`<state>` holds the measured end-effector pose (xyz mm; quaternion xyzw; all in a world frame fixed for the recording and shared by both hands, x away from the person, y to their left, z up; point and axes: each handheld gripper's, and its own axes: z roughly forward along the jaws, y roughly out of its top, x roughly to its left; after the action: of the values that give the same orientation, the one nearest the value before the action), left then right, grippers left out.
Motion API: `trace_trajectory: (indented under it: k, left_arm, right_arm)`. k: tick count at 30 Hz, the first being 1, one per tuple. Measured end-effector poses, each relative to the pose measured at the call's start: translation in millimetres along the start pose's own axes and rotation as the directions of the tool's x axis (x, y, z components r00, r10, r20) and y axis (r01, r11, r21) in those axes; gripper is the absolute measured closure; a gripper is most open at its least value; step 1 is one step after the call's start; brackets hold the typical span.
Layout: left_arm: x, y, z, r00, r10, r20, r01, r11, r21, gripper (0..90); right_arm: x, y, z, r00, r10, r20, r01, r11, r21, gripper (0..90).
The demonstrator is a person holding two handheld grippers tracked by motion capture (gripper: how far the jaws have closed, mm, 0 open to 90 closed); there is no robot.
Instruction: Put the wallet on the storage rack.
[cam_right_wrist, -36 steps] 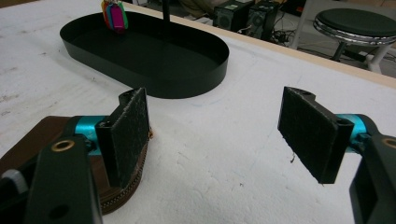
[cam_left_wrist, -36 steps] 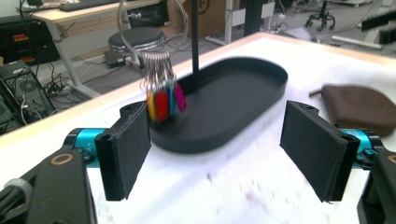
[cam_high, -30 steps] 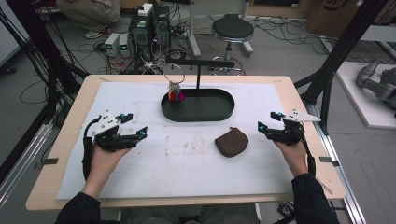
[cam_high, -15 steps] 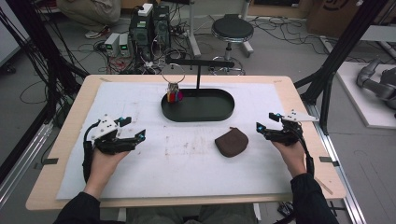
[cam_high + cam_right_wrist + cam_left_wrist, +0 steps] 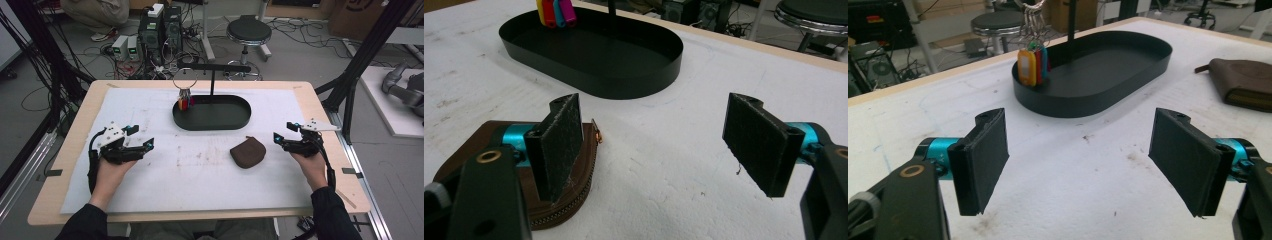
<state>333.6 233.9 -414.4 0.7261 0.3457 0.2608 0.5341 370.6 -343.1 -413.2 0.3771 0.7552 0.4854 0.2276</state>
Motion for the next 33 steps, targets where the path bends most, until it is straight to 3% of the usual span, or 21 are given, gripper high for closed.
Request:
trace_trajectory:
  k: [9, 16, 22, 24, 27, 30, 33]
  left_arm:
    - [-1.1, -0.2, 0.9, 1.0000, 0.008, -0.004, -0.008, 0.9999, 0.007, 23.4]
    - [-3.3, -1.8, 4.8, 0.9998, 0.022, 0.001, -0.022, 0.9992, 0.035, 24.2]
    - [-3.9, -0.6, 6.8, 0.9997, 0.023, 0.000, -0.023, 0.9992, 0.032, 24.6]
    - [-4.3, -0.3, 8.0, 0.9998, 0.022, -0.001, -0.022, 0.9992, 0.033, 24.7]
    - [-5.0, 0.5, 9.8, 0.9997, 0.025, 0.004, -0.025, 0.9991, 0.034, 25.0]
    - [-6.2, 0.9, 11.5, 0.9996, 0.026, 0.008, -0.027, 0.9990, 0.036, 25.2]
    - [-7.2, 0.9, 13.0, 0.9995, 0.028, 0.011, -0.028, 0.9988, 0.039, 25.3]
  right_arm:
    - [4.1, -2.7, 6.0, 0.9917, -0.025, -0.126, 0.031, 0.999, 0.040, 43.0]
    - [9.1, -7.4, 18.0, 0.9704, 0.004, -0.242, 0.027, 0.992, 0.126, 50.9]
    - [10.2, -11.5, 24.7, 0.9663, 0.058, -0.251, -0.008, 0.981, 0.195, 54.1]
    - [8.0, -14.1, 27.7, 0.9618, 0.103, -0.254, -0.041, 0.971, 0.237, 54.2]
    - [5.1, -18.5, 32.7, 0.9466, 0.161, -0.279, -0.075, 0.952, 0.295, 56.3]
    - [4.3, -18.8, 33.0, 0.9335, 0.176, -0.313, -0.079, 0.951, 0.299, 67.3]
    - [5.9, -18.3, 32.8, 0.9328, 0.172, -0.317, -0.074, 0.951, 0.300, 71.4]
